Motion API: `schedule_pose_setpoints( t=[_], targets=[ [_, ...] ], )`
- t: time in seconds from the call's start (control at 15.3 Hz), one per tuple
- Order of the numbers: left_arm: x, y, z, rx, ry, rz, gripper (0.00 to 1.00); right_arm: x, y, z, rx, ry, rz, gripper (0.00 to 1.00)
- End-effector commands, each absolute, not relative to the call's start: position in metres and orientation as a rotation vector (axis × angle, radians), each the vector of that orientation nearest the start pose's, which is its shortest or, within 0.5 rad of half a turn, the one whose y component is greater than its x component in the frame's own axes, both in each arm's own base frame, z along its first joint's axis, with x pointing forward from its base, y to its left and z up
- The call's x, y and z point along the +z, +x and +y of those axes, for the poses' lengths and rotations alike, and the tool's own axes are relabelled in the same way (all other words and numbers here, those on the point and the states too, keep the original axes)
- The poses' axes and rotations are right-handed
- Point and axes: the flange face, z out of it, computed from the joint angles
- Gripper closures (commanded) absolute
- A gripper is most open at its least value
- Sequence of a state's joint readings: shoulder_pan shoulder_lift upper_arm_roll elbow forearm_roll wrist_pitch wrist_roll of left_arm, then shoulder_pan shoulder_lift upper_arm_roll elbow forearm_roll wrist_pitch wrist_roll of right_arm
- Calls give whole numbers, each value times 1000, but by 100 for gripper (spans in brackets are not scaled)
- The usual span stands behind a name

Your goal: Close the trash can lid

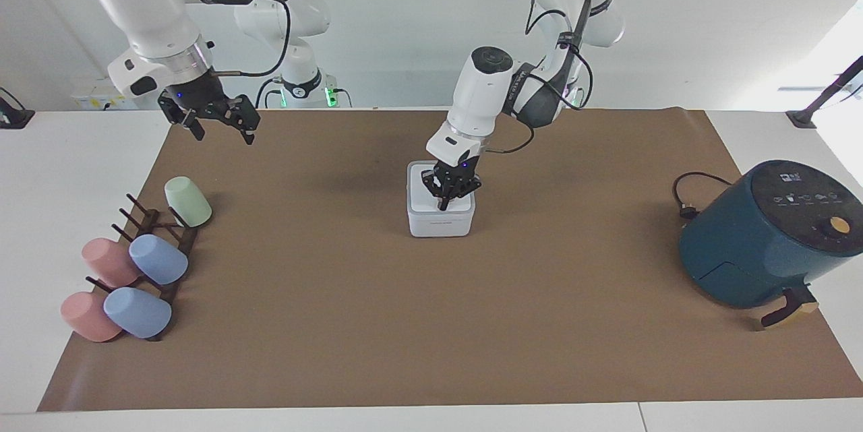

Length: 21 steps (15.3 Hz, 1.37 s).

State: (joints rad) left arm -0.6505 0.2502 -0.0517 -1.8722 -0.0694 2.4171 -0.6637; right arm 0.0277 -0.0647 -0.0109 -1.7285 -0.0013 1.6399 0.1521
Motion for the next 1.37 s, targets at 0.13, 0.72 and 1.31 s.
schedule_pose_setpoints(
  t=[0.13,0.72,1.31],
  targets=[
    [437,511,-382,-132,-3300,-80,100,592,536,5,52,-3142,197,0],
    [586,549,-155,14,-3227,112,0,592,536,4,53,-3141,200,0],
    [623,535,-56,106,-3120,121,0,592,536,4,53,-3141,200,0]
  ],
)
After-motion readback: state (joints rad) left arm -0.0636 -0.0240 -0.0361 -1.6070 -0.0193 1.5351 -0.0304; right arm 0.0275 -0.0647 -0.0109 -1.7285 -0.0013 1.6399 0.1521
